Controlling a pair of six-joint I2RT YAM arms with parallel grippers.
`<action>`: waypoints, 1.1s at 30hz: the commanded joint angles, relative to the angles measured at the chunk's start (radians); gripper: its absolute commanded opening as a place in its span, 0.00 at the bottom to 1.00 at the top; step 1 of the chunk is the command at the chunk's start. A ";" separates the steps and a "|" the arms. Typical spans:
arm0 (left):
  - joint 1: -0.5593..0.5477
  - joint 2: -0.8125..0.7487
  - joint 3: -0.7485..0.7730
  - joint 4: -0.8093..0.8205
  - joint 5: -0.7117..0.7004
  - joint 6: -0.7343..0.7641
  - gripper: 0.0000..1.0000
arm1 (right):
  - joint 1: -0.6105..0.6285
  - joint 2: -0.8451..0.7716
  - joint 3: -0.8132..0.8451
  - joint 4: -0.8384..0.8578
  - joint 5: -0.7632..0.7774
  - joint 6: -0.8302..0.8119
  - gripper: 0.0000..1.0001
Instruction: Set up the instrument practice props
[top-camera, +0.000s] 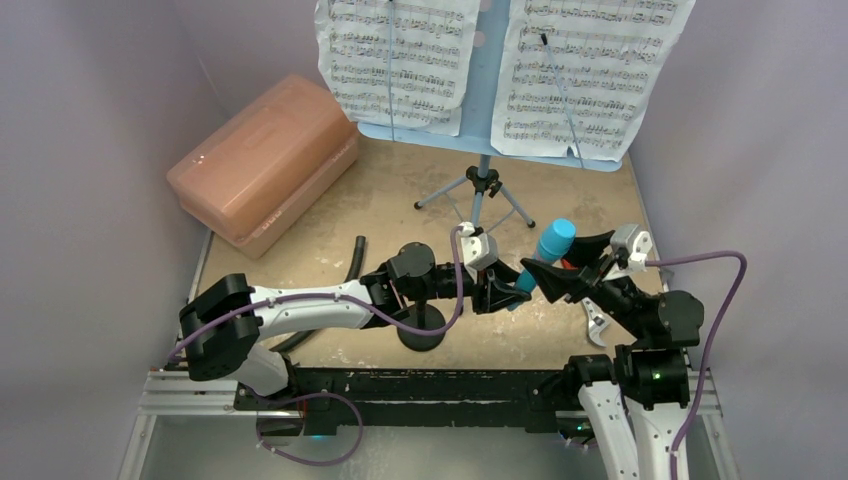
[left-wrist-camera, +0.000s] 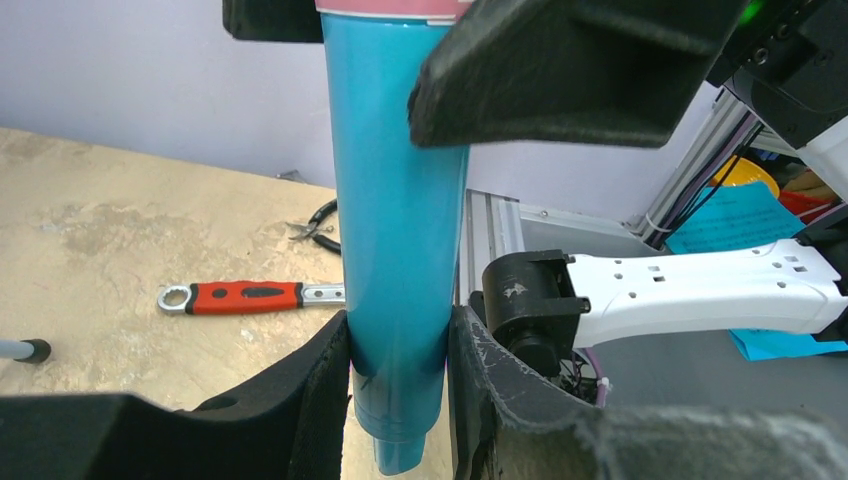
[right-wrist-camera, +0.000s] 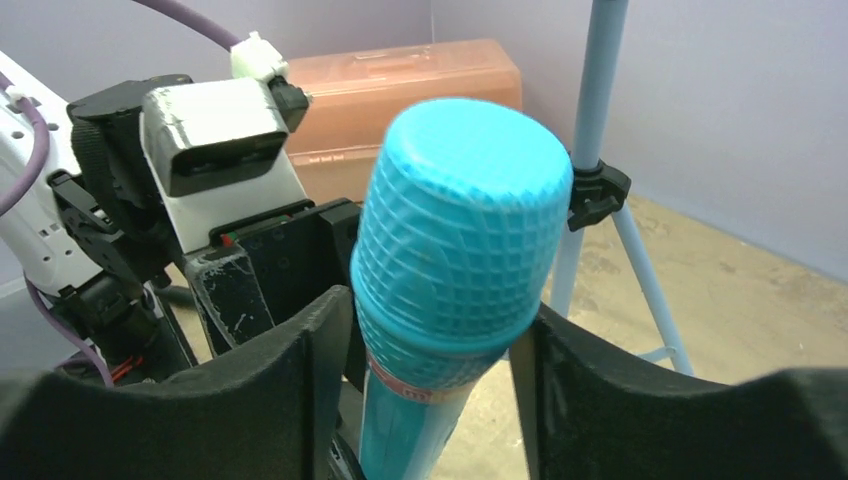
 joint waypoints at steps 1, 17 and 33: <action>-0.003 -0.031 0.005 0.018 0.026 0.017 0.00 | 0.002 0.015 0.009 0.095 -0.049 0.026 0.53; -0.002 -0.048 0.011 -0.001 -0.043 0.024 0.34 | 0.002 0.023 0.020 0.093 -0.021 -0.010 0.00; 0.029 -0.105 0.025 -0.040 -0.238 0.038 0.92 | 0.001 -0.009 0.021 0.095 0.087 -0.004 0.00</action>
